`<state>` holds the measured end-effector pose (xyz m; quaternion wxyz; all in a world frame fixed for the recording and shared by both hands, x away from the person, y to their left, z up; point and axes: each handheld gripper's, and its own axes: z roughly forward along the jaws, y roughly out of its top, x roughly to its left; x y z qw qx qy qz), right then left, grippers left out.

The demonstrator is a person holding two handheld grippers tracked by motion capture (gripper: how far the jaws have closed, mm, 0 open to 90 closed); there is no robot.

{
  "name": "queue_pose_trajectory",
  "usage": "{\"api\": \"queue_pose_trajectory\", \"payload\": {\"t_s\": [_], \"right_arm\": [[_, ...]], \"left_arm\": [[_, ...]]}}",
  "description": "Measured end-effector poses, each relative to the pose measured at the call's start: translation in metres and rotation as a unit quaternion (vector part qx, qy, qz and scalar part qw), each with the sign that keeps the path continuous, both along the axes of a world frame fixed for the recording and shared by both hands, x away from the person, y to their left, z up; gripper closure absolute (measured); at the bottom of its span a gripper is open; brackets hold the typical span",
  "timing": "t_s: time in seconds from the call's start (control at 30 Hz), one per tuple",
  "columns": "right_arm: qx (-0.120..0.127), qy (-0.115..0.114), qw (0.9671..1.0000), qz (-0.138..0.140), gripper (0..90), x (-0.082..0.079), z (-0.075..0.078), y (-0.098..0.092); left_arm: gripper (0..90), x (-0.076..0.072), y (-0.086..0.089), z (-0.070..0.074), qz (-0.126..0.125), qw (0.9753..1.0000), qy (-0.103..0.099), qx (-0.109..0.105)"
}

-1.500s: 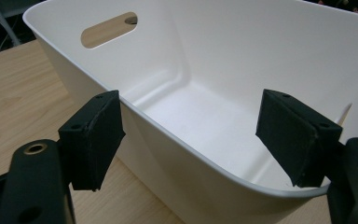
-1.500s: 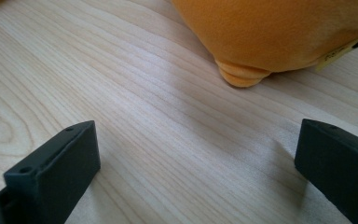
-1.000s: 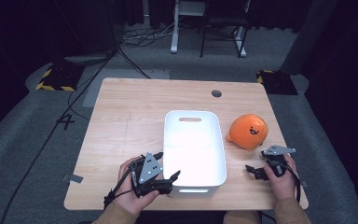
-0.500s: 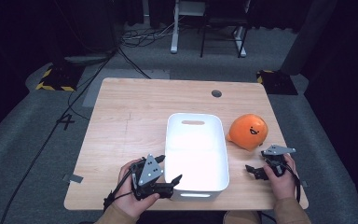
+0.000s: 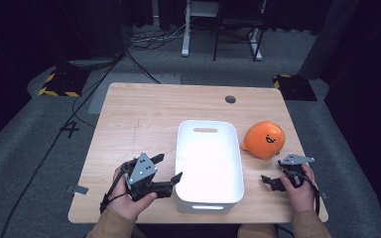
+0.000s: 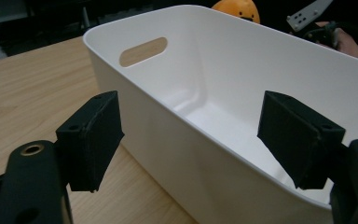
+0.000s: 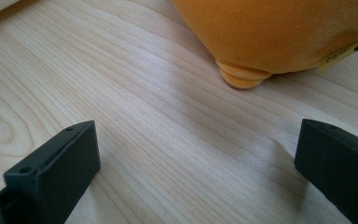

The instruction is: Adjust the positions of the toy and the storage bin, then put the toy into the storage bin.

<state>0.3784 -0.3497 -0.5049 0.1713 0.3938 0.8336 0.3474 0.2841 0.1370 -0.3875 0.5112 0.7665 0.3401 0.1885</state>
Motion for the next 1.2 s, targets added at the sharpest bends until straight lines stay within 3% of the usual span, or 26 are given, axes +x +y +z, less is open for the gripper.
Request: {"api": "queue_pose_trajectory", "payload": {"t_s": [0.13,0.2,0.23,0.4,0.47,0.5,0.6,0.63,0.87,1.03,1.07,1.1,1.2], "right_arm": [[0.000,0.000,1.0000,0.000,0.1,0.000,0.000,0.000],[0.000,0.000,1.0000,0.000,0.0,0.000,0.000,0.000],[0.000,0.000,1.0000,0.000,0.0,0.000,0.000,0.000],[-0.001,0.001,1.0000,-0.004,0.0,-0.001,0.000,0.001],[0.000,0.001,1.0000,-0.007,0.0,-0.002,0.000,0.001],[-0.001,0.001,1.0000,-0.006,0.0,-0.002,0.000,0.001],[-0.001,0.001,1.0000,-0.006,0.0,-0.002,0.000,0.001],[0.000,0.001,1.0000,-0.010,0.0,-0.002,0.000,0.002],[0.000,0.001,0.9998,-0.022,0.0,-0.004,0.000,0.003],[0.001,0.000,0.9995,-0.033,0.1,-0.005,0.000,0.004],[0.003,0.000,0.9993,-0.036,2.1,-0.006,0.000,0.004],[0.002,-0.003,0.9994,-0.036,4.1,-0.007,0.001,0.003],[0.009,-0.008,0.9990,-0.043,12.1,-0.008,0.001,0.003]], "left_arm": [[22.6,0.009,0.012,-0.005,0.031,0.9995,-0.009,-0.001],[22.9,0.013,0.017,-0.009,0.047,0.9987,-0.012,0.015],[23.0,0.019,0.023,-0.014,0.059,0.9979,-0.006,0.027],[23.3,0.033,0.036,-0.026,0.078,0.9964,0.009,0.033],[24.6,0.040,0.041,-0.032,0.086,0.9957,0.021,0.026],[24.9,0.045,0.046,-0.038,0.089,0.9952,0.038,0.013],[25.0,0.048,0.048,-0.042,0.095,0.9944,0.044,0.014],[24.9,0.051,0.051,-0.046,0.103,0.9932,0.046,0.026],[24.6,0.066,0.056,-0.063,0.115,0.9900,0.062,0.053],[24.6,0.073,0.064,-0.079,0.127,0.9850,0.099,0.062],[24.6,0.076,0.068,-0.085,0.135,0.9818,0.113,0.071],[24.6,0.076,0.068,-0.085,0.135,0.9818,0.113,0.071],[24.4,0.082,0.072,-0.094,0.143,0.9775,0.133,0.081]]}}
